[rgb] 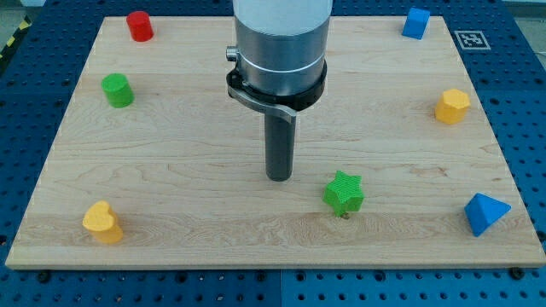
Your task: Move the green star towards blue triangle
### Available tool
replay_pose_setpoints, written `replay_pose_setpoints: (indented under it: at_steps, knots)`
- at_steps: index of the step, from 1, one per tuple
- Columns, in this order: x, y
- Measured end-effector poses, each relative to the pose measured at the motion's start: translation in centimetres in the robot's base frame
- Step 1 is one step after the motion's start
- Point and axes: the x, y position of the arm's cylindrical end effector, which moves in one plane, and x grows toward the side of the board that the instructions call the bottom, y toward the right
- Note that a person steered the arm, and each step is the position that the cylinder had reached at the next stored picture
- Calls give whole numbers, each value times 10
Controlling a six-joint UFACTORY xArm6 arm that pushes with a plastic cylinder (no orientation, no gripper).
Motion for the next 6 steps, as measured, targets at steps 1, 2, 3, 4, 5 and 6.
replay_pose_setpoints:
  at_steps: [1,2,3,4,5,6]
  knots:
    - [21,20]
    - [21,30]
    - [22,34]
    - [29,55]
    - [33,78]
    - [33,103]
